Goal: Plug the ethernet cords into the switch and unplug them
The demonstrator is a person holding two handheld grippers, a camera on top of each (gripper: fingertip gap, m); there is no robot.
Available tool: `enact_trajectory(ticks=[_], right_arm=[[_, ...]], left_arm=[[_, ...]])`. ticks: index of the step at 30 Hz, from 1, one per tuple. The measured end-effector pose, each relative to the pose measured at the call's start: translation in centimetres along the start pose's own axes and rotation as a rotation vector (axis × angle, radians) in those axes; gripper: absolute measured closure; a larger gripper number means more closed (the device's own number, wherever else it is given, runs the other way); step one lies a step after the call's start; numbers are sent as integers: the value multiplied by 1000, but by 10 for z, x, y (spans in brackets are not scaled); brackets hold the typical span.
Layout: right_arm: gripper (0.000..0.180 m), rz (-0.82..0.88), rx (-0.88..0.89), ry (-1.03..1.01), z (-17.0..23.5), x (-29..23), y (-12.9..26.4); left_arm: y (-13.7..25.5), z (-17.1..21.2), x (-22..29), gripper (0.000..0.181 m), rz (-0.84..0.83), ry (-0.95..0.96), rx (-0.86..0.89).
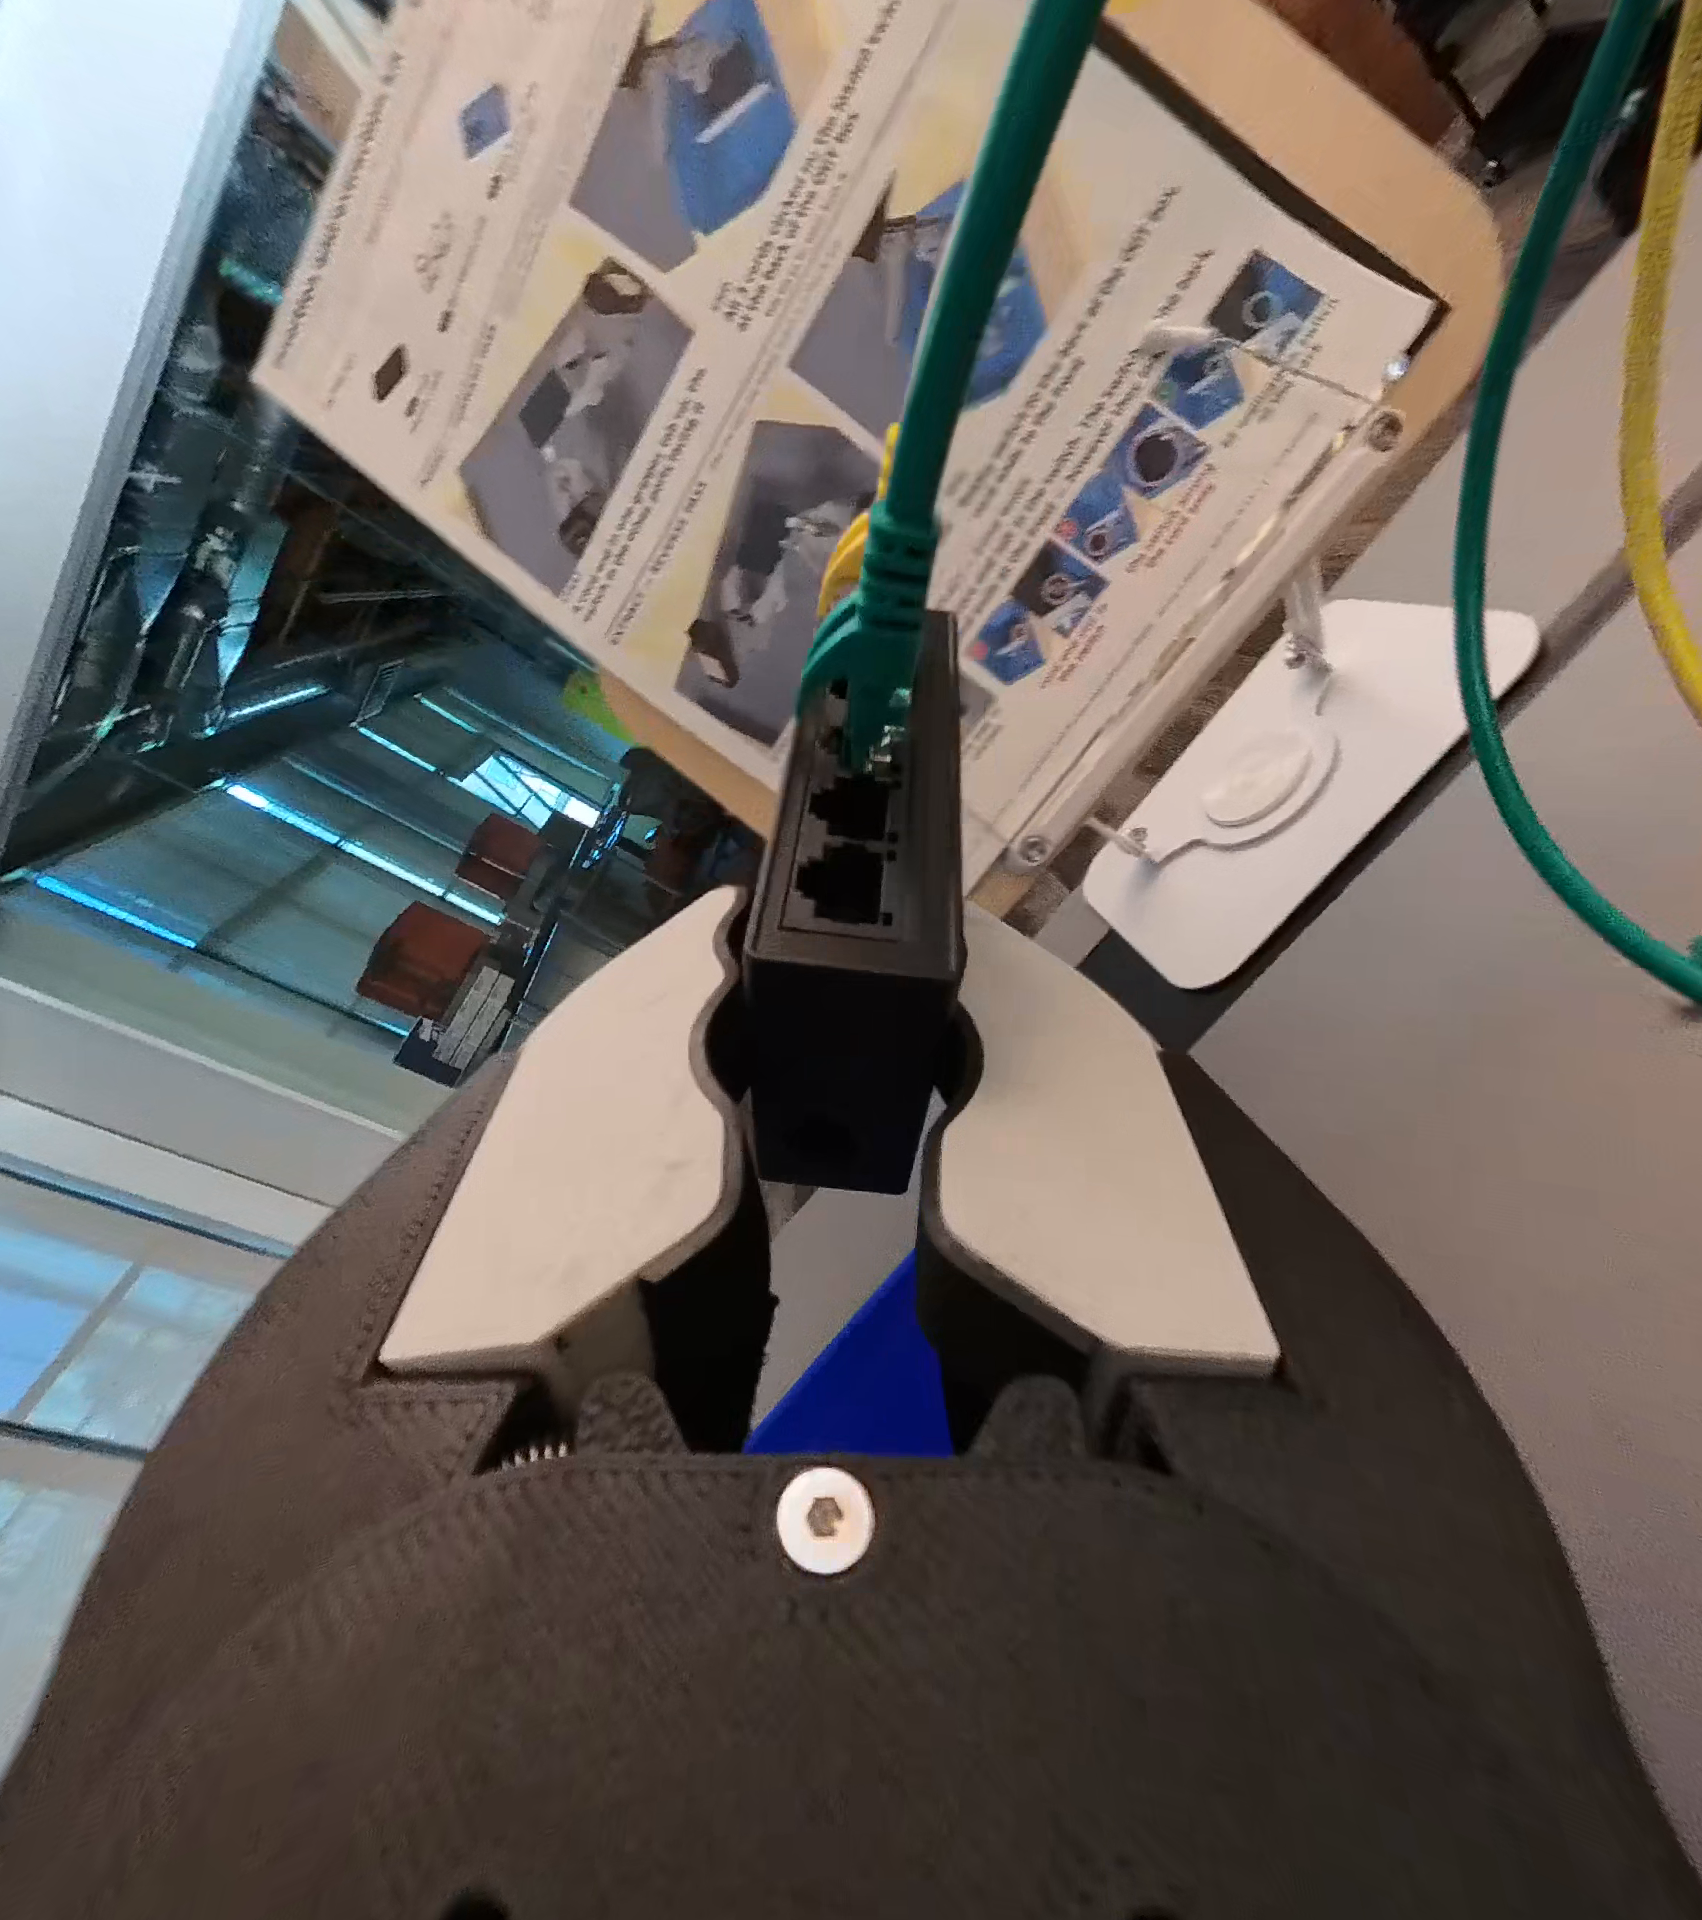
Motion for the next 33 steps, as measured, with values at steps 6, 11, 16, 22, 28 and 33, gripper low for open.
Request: enact_trajectory(ticks=[6, 11, 16, 22, 28, 33], right_arm=[[165, -22, 214, -277, 13, 2, 10], [161, -17, -21, -464, 37, -23, -28], [129, -182, 0, -817, 49, -30, -59], [128, -251, 261, -940, 19, -9, -42], [122, -65, 293, -733, -3, 7, -8], [115, 136, 238, -609, -1, 10, 10]], left_arm=[[9, 5, -15, 151, 6, 27, 5], [4, -1, -3, 151, 52, -22, -2], [3, -8, 6, 151, 85, -52, 4], [4, -13, 9, 151, 100, -54, 16], [4, -9, 2, 151, 94, -31, 10], [5, -3, -6, 150, 81, -1, 3]])
Point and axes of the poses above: each gripper's, where its closed fingertips meet, y back along the fingers, z out of its underside, x = y × z across the jaws, the point moved 10 cm from there along y, back along the fingers, and after that the axes turned 6 degrees about -z, right-handed, at the moved point
